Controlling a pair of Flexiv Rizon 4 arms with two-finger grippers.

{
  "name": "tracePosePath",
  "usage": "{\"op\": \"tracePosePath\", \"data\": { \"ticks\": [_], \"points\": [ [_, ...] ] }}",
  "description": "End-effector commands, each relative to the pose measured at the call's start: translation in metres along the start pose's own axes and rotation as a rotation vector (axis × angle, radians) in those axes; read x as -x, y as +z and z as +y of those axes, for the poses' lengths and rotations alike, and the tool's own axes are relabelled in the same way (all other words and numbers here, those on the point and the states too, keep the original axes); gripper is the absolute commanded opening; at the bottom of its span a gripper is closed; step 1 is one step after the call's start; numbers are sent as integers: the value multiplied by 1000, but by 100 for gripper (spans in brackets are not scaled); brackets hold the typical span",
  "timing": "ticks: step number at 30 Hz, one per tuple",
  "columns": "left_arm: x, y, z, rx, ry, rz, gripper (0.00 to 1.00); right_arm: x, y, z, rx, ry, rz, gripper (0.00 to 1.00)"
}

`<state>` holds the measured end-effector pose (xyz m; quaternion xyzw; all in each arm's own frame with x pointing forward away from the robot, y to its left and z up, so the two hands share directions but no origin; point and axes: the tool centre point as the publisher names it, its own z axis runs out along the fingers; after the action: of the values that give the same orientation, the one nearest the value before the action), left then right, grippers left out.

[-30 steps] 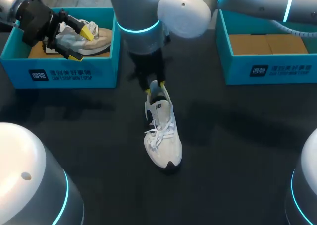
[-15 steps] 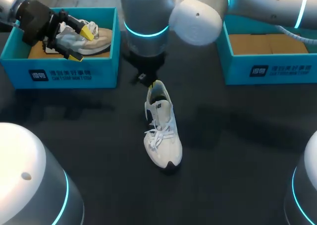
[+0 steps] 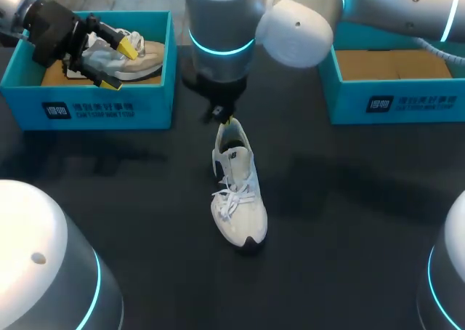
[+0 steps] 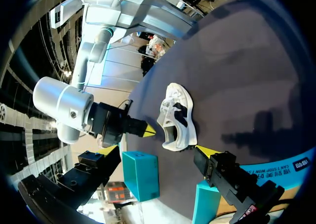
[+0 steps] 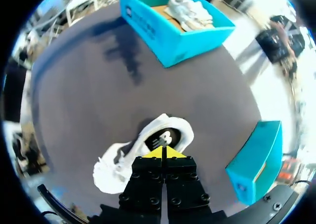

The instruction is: Take the shoe out of the shoebox, open the shoe tongue, remove and reinsert the insole, then place the shoe into the shoebox

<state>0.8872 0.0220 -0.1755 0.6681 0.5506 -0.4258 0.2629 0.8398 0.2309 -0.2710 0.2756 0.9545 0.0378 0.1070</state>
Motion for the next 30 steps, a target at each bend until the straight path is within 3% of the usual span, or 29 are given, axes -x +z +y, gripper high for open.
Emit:
{"op": "tracePosePath", "data": {
  "ticks": [1, 3, 4, 9, 22, 30],
  "points": [
    [0, 0, -1, 2, 1, 4, 100, 10, 2, 6, -13, -228, 15, 0],
    [0, 0, -1, 2, 1, 4, 100, 15, 6, 7, -30, -256, 21, 0],
    [0, 0, -1, 2, 1, 4, 100, 17, 7, 7, -27, -261, 25, 14],
    [0, 0, -1, 2, 1, 4, 100, 27, 12, 10, -52, -300, 21, 49],
    [0, 0, -1, 2, 1, 4, 100, 39, 44, 22, -62, -410, -21, 50],
    [0, 0, -1, 2, 1, 4, 100, 41, 63, 18, -62, -461, -17, 69]
  ]
}}
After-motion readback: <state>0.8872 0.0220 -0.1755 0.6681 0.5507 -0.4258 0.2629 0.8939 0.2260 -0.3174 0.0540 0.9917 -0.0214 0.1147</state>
